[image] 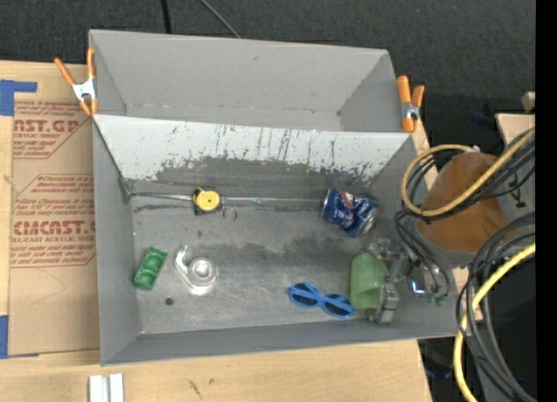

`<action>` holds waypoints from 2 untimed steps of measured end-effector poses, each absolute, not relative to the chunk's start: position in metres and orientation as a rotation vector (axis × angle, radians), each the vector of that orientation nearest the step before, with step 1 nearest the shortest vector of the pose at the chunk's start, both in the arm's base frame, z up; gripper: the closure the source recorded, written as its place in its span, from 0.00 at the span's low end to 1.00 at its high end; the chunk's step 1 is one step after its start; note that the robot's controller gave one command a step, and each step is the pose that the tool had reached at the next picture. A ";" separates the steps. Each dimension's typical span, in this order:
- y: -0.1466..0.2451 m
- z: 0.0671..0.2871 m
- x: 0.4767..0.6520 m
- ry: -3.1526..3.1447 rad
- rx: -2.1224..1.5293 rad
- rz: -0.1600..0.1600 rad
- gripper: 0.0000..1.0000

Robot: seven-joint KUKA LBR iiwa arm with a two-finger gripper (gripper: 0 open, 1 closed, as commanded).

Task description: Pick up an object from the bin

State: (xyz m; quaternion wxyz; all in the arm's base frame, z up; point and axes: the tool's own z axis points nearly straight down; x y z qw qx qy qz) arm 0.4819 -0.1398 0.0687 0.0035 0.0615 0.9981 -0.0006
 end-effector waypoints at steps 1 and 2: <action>-0.140 0.069 0.482 3.127 0.193 -0.003 1.00; -0.140 0.084 0.483 3.134 0.193 -0.001 1.00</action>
Offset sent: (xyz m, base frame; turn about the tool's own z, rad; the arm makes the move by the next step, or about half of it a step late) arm 0.0000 0.0000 0.0000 0.0000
